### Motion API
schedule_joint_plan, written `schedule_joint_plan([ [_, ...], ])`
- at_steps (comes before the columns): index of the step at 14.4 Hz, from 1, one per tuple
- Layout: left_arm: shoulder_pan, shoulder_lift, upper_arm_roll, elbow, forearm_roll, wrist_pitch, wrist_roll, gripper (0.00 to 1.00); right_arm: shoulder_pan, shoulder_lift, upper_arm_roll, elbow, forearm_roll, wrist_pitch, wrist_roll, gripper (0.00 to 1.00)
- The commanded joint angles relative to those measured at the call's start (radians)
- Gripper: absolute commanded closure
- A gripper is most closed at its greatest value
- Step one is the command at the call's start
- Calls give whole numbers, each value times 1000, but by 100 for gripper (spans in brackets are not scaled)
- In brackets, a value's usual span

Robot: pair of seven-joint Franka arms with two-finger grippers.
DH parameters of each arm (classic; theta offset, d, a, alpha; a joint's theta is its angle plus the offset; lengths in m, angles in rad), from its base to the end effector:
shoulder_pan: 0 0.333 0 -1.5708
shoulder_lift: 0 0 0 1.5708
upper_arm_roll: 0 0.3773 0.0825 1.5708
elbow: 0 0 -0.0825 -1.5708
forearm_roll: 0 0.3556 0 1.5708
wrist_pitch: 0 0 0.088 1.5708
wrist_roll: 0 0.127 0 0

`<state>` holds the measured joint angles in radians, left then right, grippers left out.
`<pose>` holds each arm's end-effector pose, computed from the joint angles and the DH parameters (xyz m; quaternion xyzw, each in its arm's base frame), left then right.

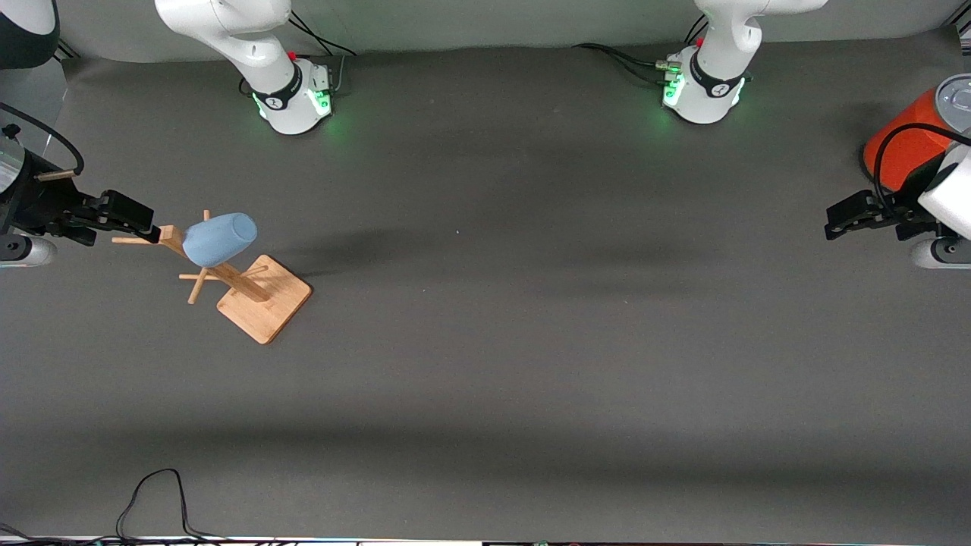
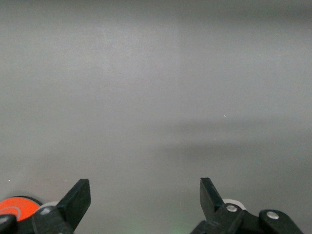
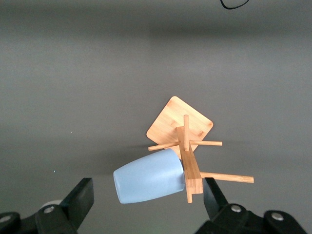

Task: Rotate and upright cup with both arms
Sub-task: 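Move the right gripper to the light blue cup on the wooden stand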

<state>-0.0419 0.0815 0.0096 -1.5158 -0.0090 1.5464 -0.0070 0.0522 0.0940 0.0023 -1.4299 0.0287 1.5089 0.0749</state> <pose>0.5517 -0.0192 0.6441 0.9996 -0.0126 -0.0255 0.0036 0.5539 0.0339 0.6717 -0.9998 0.0094 0.0084 0.0139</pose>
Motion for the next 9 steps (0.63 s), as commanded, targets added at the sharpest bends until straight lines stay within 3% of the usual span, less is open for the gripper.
schedule_joint_plan([
  [1, -3, 7, 1, 19, 11, 1, 13, 0, -5, 12, 4, 25, 17, -21, -20, 0],
  [5, -1, 7, 1, 19, 11, 1, 13, 0, -3, 10, 4, 17, 20, -21, 56, 0],
  [9, -3, 7, 1, 19, 11, 1, 15, 0, -5, -54, -4, -93, 138, -19, 553, 0],
])
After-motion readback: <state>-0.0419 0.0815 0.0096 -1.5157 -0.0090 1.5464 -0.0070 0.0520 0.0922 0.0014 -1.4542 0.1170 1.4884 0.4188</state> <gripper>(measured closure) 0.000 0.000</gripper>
